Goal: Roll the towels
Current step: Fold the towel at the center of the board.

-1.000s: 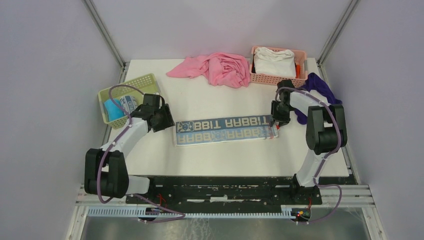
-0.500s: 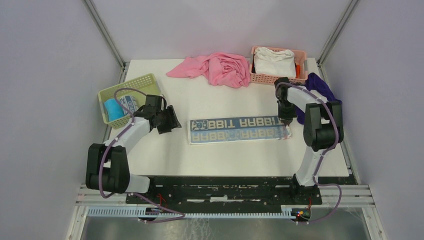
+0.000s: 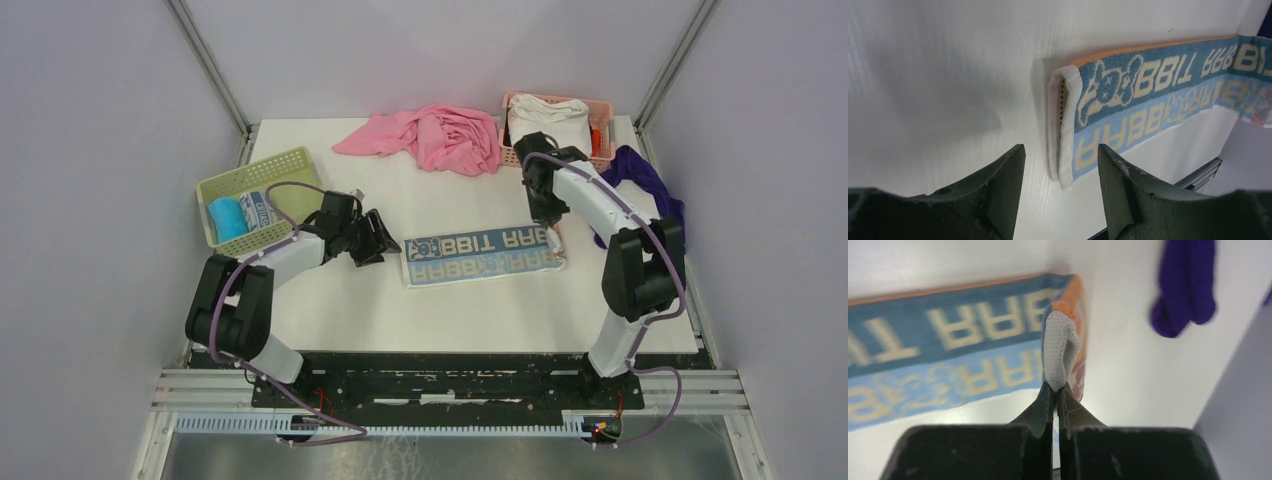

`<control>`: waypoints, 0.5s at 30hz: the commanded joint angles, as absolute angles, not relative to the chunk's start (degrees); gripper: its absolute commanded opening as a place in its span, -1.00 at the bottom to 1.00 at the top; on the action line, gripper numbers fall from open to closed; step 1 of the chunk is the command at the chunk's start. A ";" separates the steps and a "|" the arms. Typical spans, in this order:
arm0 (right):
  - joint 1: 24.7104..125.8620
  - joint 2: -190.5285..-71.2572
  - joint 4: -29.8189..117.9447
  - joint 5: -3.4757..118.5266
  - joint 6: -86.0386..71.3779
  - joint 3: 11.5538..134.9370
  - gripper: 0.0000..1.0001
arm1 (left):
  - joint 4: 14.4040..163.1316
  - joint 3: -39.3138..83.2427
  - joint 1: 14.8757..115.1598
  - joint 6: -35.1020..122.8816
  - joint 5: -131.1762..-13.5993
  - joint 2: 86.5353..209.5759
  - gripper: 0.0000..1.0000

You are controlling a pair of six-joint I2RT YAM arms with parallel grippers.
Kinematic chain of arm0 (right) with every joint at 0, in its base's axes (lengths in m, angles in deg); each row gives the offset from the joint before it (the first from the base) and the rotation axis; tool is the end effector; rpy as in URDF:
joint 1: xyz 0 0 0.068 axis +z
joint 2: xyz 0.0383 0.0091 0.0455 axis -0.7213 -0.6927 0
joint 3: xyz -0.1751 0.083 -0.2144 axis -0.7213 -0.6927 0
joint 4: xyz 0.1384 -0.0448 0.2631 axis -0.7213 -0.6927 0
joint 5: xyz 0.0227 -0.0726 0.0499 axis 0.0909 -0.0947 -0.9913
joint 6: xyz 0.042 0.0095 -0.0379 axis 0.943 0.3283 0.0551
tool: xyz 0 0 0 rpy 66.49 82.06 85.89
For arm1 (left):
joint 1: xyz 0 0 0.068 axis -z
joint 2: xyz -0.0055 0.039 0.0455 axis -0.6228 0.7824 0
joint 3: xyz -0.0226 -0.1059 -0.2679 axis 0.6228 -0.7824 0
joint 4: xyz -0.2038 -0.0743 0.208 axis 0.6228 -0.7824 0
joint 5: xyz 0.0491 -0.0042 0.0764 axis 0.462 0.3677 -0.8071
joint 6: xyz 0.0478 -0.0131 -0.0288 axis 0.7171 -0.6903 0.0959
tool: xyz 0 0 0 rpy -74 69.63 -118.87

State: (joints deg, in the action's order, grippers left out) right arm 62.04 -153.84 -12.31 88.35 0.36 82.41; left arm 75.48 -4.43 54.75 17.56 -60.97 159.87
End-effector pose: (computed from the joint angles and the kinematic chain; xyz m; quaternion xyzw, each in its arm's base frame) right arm 0.3938 0.0954 0.2399 0.0124 0.9727 -0.1616 0.1659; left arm 0.3119 -0.1049 0.1601 -0.1217 0.9270 -0.2878 0.2074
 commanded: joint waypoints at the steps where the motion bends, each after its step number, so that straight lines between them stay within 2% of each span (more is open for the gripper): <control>1: 67.14 -150.72 -13.62 74.51 4.34 86.23 -0.99 | 83.85 -3.55 56.93 11.74 -58.98 164.21 0.23; 8: 75.01 -154.28 -12.54 67.12 9.12 91.78 -0.99 | 86.19 -3.36 58.50 10.40 -60.44 169.29 0.05; 15: 81.38 -160.16 -12.54 64.96 12.59 98.72 -0.99 | 86.40 -3.71 59.30 10.51 -60.19 170.69 -0.35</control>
State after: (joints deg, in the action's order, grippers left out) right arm 78.30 -157.03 -12.95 67.58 8.95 93.51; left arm 85.08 -4.38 58.55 11.92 -59.98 169.71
